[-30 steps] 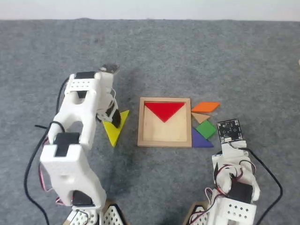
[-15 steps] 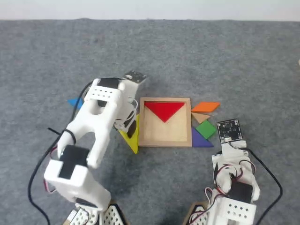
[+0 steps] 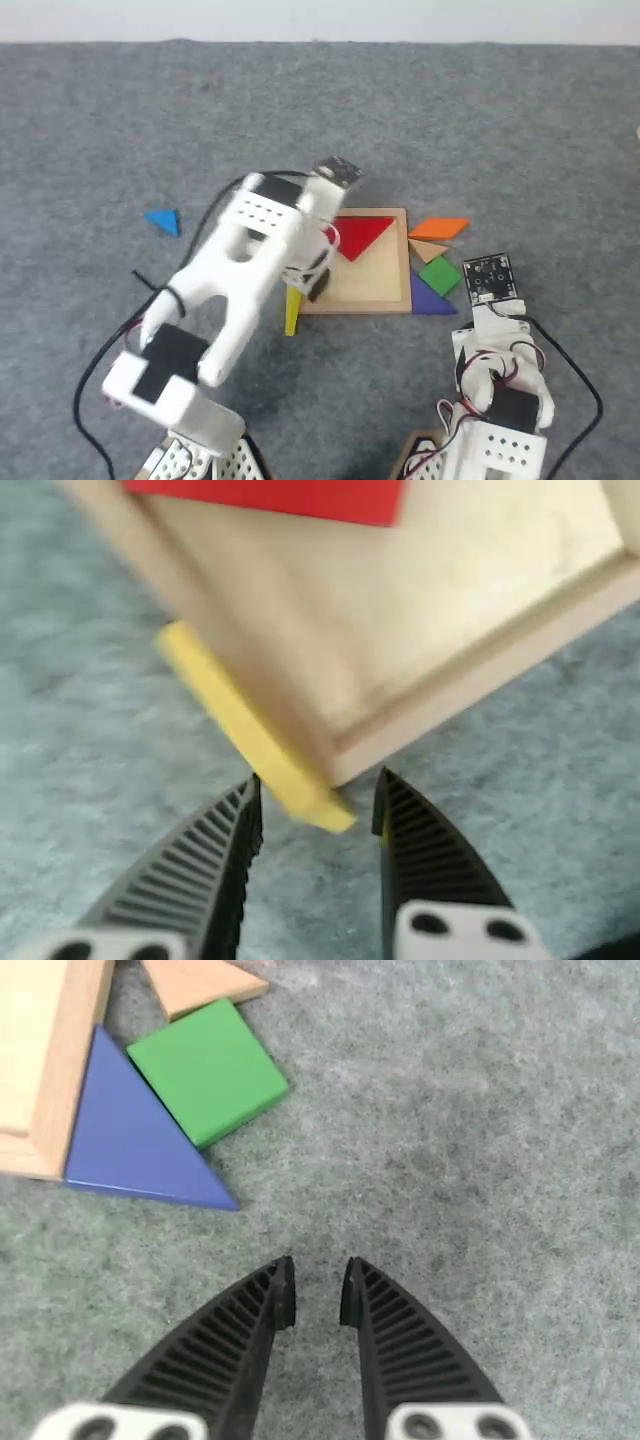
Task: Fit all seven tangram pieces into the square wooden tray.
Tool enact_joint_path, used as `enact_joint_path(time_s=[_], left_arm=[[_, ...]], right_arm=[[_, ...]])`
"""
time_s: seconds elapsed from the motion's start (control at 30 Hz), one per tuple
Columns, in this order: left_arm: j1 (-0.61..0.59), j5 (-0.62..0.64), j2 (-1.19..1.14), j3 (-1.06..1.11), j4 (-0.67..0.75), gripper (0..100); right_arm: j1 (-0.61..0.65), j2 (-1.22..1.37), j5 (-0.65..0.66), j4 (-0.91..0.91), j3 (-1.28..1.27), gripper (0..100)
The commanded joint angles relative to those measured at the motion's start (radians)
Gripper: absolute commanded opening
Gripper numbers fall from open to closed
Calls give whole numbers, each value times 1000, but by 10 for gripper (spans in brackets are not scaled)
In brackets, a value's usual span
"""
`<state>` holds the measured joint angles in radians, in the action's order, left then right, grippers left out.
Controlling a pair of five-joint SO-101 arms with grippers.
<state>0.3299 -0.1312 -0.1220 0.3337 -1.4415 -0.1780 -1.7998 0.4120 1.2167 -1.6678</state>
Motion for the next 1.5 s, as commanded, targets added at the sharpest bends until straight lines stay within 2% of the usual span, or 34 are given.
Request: enact_joint_path(time_s=[0.0, 0.23, 0.43, 0.7, 0.87, 1.0, 1.27, 1.47], left_arm=[[37, 14, -8, -27, 17, 173], [-54, 29, -9, -28, 17, 174], [-64, 34, -20, -15, 26, 174], [-69, 32, -20, 111, 144, 175], [-69, 29, -20, 154, 190, 249], [-69, 29, -48, 153, 199, 264], [-55, -8, -207, 65, 221, 262], [52, -17, -209, 31, 221, 261]], right_arm=[[1, -15, 14, 7, -15, 91], [1, -15, 14, 7, -15, 91], [1, -15, 14, 7, -15, 91], [1, -15, 14, 7, -15, 91], [1, -15, 14, 7, -15, 91], [1, -15, 14, 7, -15, 91], [2, -15, 14, 7, -15, 91], [5, -15, 14, 7, -15, 91]])
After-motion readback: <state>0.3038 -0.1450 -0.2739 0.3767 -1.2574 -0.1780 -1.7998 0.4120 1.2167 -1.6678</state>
